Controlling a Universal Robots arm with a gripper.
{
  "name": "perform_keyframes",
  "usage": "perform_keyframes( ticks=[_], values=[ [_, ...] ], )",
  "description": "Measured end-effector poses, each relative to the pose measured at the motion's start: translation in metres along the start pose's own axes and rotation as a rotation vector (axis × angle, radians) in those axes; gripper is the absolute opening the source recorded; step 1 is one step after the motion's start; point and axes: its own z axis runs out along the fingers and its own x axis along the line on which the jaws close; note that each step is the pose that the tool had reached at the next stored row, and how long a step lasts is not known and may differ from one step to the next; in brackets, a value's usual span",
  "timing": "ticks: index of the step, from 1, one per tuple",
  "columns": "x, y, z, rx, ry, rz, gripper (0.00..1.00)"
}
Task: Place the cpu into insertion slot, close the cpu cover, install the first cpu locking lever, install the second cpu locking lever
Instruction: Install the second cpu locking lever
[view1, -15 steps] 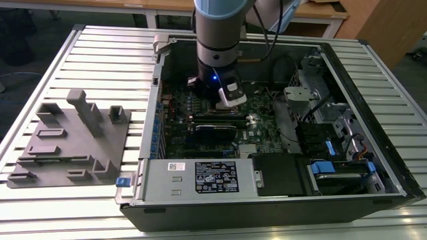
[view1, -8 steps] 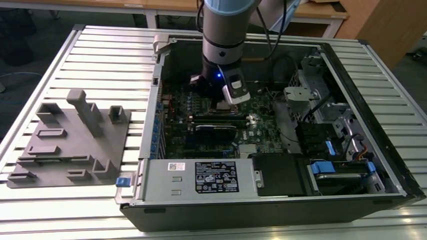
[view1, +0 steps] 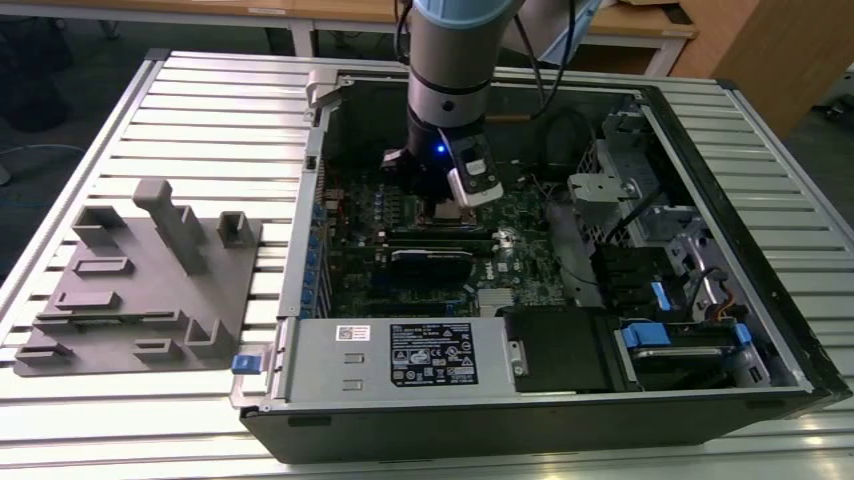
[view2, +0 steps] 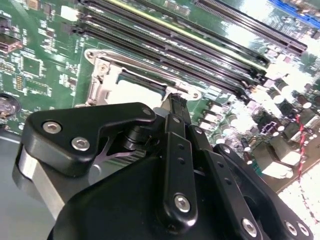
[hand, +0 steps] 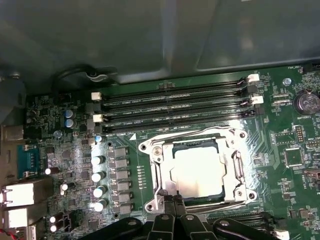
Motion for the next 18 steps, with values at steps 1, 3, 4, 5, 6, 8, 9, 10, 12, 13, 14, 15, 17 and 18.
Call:
perform_keyframes(
  ticks=[1,3,4,5,6,8,9,10,12,13,14,15,17,18],
  values=[
    [-0.0023,0.0007,0.0001,0.0,0.0,0.0,0.11],
    [-0.0077,0.0025,0.0003,0.0,0.0001,0.0,0.11],
    [-0.0105,0.0036,0.0004,0.0,0.0,0.0,0.11],
    [-0.0135,0.0046,0.0005,-0.0001,0.0,0.0,0.11],
    [-0.0166,0.0059,0.0006,-0.0001,0.0,0.0,0.11],
    [-0.02,0.0088,0.001,0.0,0.0,0.0,0.11],
    [-0.0204,0.0103,0.0012,0.0,0.0001,-0.001,0.11],
    [-0.0206,0.0119,0.0014,0.0,0.0001,-0.001,0.11],
    [-0.0205,0.0142,0.0017,0.0,0.0008,-0.007,0.11],
    [-0.0204,0.0148,0.0018,0.0,0.0013,-0.012,0.11],
    [-0.0204,0.0151,0.0018,0.0001,0.0023,-0.019,0.11],
    [-0.0204,0.0153,0.0018,0.0001,0.0032,-0.028,0.11],
    [-0.0203,0.0157,0.0019,0.0003,0.0054,-0.045,0.11],
    [-0.0201,0.0164,0.0021,0.0003,0.0062,-0.053,0.11]
  ],
)
